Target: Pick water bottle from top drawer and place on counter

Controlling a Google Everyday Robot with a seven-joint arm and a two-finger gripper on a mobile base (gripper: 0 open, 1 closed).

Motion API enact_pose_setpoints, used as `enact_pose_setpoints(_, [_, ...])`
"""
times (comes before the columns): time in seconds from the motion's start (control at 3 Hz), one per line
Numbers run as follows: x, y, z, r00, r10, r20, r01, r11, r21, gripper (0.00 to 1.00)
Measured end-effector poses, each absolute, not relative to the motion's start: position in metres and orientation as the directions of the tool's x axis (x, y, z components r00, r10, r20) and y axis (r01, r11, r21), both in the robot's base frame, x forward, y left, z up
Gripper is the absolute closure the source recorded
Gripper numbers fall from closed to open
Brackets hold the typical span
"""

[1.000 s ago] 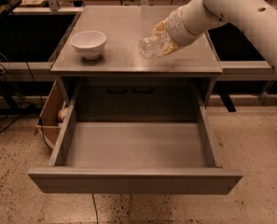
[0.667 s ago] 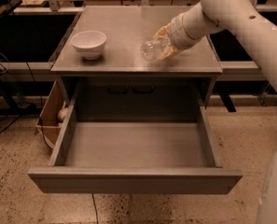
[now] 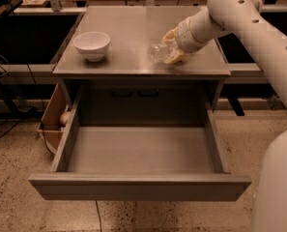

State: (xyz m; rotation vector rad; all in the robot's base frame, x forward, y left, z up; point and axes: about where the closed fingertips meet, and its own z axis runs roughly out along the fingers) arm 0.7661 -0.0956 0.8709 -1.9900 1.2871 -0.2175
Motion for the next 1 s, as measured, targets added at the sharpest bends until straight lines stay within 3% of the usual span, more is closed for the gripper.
enact_pose_setpoints(0.67, [0.7736, -0.0896, 0.8705, 0.486, -0.837, -0.252, -0.726, -0.226, -0.65, 0.04])
enact_pose_setpoints(1.0, [0.774, -0.0889, 0.8711, 0.487, -0.836, -0.252, -0.725, -0.226, -0.65, 0.0])
